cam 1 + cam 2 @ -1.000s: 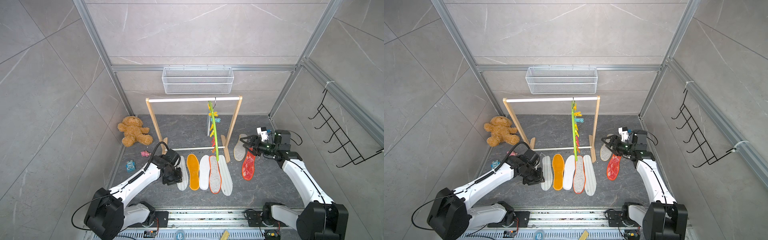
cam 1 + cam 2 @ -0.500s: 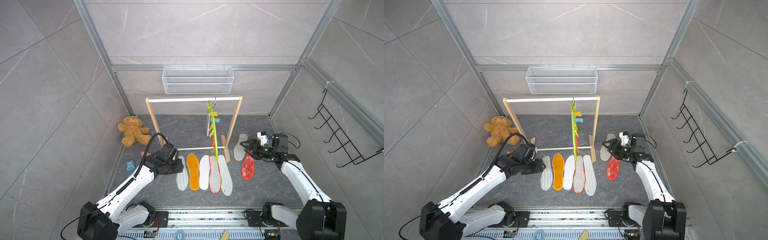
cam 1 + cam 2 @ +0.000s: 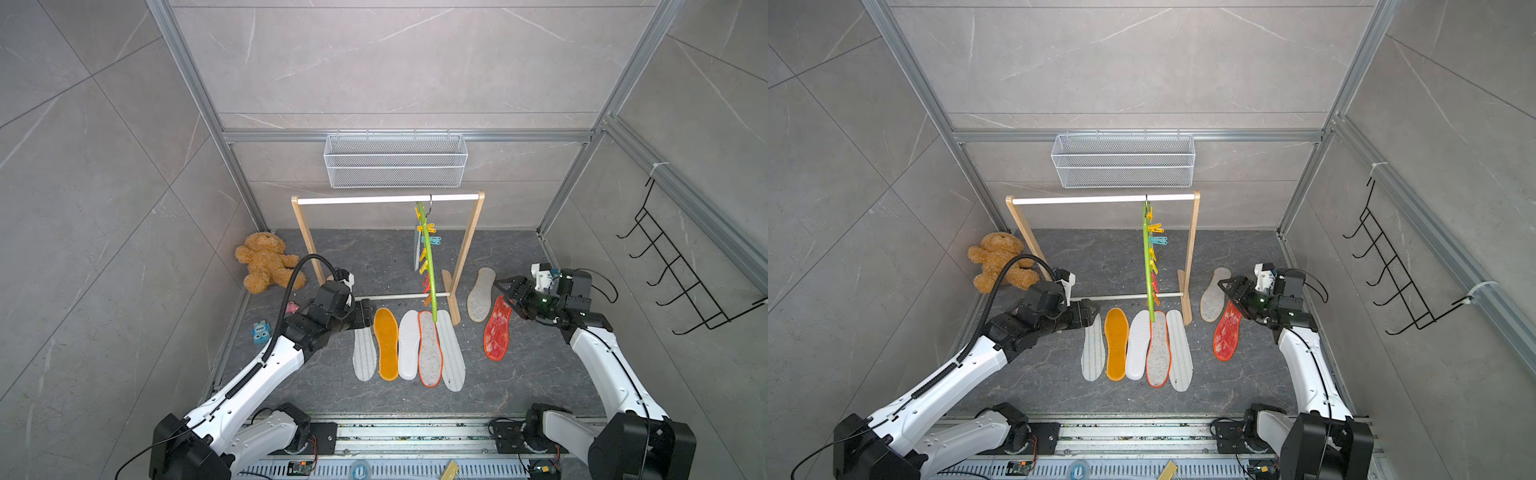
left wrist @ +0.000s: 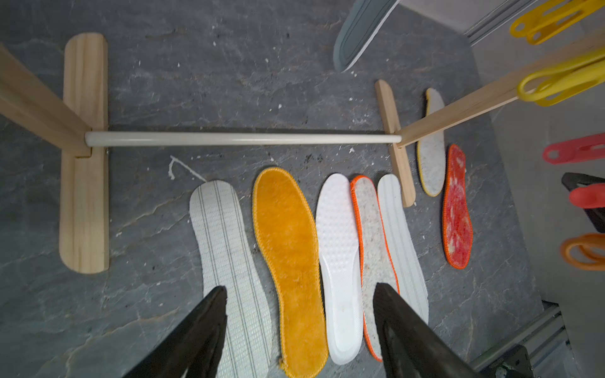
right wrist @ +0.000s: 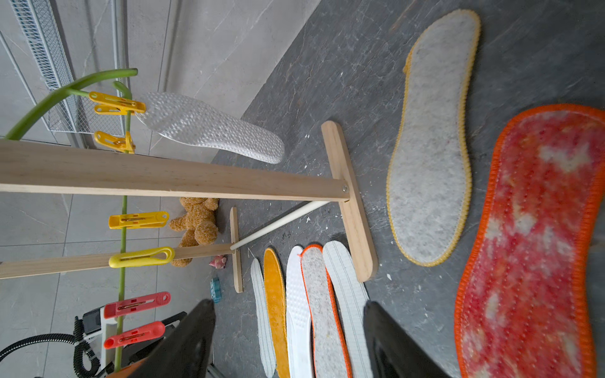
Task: Take the shoe insoles off the hanger
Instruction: Remove the insole from the hanger.
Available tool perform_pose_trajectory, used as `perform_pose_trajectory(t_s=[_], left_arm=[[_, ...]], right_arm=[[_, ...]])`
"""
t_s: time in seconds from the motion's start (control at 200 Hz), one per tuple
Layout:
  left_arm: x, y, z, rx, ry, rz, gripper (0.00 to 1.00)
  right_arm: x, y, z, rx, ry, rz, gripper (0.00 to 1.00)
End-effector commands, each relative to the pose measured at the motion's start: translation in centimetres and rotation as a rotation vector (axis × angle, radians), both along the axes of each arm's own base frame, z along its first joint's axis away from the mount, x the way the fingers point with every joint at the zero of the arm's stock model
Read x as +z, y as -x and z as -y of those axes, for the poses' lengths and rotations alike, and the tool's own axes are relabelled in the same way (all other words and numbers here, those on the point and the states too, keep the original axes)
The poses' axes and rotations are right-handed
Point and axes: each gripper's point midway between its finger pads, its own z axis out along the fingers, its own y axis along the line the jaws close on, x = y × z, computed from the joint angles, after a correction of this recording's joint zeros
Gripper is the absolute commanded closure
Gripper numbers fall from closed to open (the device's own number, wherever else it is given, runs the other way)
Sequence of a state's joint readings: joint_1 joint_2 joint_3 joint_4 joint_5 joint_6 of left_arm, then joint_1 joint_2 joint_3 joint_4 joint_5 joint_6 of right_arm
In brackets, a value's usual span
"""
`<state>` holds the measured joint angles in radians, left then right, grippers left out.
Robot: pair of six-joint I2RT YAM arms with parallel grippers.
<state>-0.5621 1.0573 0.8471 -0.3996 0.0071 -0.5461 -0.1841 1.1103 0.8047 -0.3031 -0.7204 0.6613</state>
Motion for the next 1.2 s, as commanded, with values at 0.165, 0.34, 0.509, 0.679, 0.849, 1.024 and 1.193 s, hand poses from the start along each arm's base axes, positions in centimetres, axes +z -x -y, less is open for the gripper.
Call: perform_pose_trajectory(t_s=[0.165, 0.34, 0.509, 0.679, 0.849, 1.024, 1.193], left_arm=[[4.1, -3.7, 1.7, -0.031, 0.069, 0.296, 0.27], [5.3, -5.4, 2.5, -0.038, 0.070, 0.397, 0.22], [6.1, -7.3, 3.3, -0.034, 0.057, 0.439, 0.21], [6.8, -8.8, 4.1, -0.035, 0.072, 0.529, 0.21], [5.9, -10.5, 5.2, -0.042, 0.066, 0.513, 0.22], [4.8, -12.0, 6.2, -0.040, 0.078, 0.520, 0.22], [3.0, -13.2, 7.3, -0.054, 0.082, 0.501, 0.22]], right_arm=[[2.0, 0.1, 0.2, -0.023, -0.007, 0.034, 0.26], [3.0, 0.4, 0.4, -0.033, 0.012, 0.052, 0.26], [3.4, 0.6, 0.8, -0.046, 0.041, 0.057, 0.27], [3.9, 0.5, 1.3, -0.057, 0.064, 0.068, 0.28], [4.2, 0.4, 1.9, -0.076, 0.110, 0.068, 0.28], [4.4, 0.5, 2.1, -0.072, 0.132, 0.075, 0.28], [4.6, 0.6, 2.2, -0.073, 0.142, 0.082, 0.26]])
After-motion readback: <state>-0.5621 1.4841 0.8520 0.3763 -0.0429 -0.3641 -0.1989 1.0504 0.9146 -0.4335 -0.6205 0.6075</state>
